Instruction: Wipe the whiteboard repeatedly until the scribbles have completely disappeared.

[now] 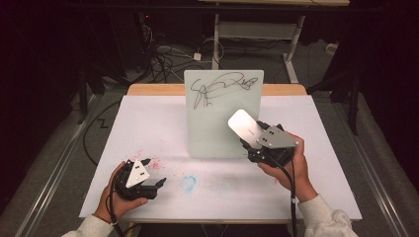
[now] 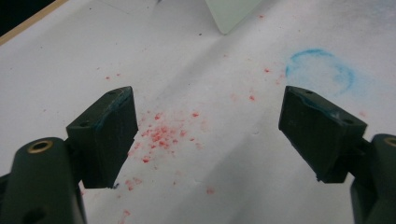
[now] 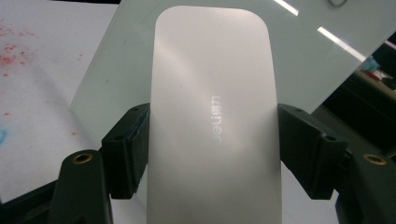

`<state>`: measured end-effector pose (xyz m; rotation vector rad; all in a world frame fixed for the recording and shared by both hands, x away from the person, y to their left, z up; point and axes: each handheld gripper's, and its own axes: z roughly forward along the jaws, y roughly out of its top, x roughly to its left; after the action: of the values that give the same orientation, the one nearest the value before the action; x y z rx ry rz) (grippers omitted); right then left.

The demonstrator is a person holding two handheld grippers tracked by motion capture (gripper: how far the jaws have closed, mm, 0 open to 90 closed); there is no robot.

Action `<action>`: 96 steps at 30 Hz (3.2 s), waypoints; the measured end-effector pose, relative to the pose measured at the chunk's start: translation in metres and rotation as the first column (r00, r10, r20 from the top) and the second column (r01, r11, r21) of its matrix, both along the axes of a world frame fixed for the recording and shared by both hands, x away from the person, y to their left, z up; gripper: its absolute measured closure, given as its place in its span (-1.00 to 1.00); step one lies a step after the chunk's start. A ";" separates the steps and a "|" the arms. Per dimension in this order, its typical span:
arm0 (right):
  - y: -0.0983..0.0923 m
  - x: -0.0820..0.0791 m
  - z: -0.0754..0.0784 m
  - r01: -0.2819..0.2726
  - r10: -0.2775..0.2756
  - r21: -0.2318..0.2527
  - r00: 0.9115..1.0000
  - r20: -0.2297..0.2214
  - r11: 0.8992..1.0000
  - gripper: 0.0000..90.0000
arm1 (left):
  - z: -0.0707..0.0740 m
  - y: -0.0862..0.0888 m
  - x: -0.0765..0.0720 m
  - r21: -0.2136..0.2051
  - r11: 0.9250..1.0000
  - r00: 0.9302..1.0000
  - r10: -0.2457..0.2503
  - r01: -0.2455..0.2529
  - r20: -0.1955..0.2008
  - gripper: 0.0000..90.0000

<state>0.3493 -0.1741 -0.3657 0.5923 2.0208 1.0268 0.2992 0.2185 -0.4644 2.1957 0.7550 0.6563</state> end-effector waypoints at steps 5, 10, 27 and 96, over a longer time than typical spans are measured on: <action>0.015 0.004 0.011 0.033 -0.034 0.013 0.997 0.076 0.999 -0.31 | 0.000 0.000 0.000 0.005 1.000 1.000 0.000 0.000 0.000 -0.58; 0.025 0.010 0.018 0.047 -0.052 0.046 0.992 0.119 0.998 -0.31 | 0.000 0.001 -0.001 0.001 1.000 1.000 0.001 -0.001 0.002 -0.58; 0.070 0.021 0.025 0.019 -0.017 -0.010 0.984 0.177 1.000 -0.31 | 0.000 0.002 0.000 0.001 1.000 1.000 0.001 -0.001 -0.007 -0.57; 0.138 0.037 -0.020 0.065 -0.001 -0.217 0.959 0.282 0.974 -0.31 | 0.008 0.009 -0.005 -0.029 1.000 0.999 0.012 -0.010 0.050 -0.55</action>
<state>0.3865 -0.0363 -0.3853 0.3375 1.8351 0.7980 0.2942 0.2279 -0.4568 2.1426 0.7469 0.6994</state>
